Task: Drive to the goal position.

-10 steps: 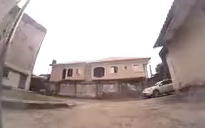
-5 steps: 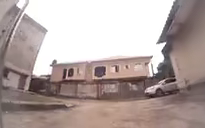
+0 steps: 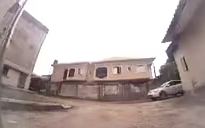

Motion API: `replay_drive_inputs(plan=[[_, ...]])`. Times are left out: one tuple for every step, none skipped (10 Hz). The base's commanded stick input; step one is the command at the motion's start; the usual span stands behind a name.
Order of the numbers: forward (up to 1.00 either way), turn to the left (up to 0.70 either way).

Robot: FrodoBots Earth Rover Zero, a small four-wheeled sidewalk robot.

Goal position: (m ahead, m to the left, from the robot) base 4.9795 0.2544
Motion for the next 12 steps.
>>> replay_drive_inputs(plan=[[0.84,0.03],[0.84,0.03],[0.84,0.03],[0.84,0.03],[0.84,0.03],[0.84,0.03],[0.84,0.03],[0.84,0.03],[0.84,0.03],[0.84,0.03],[0.84,0.03],[0.84,0.03]])
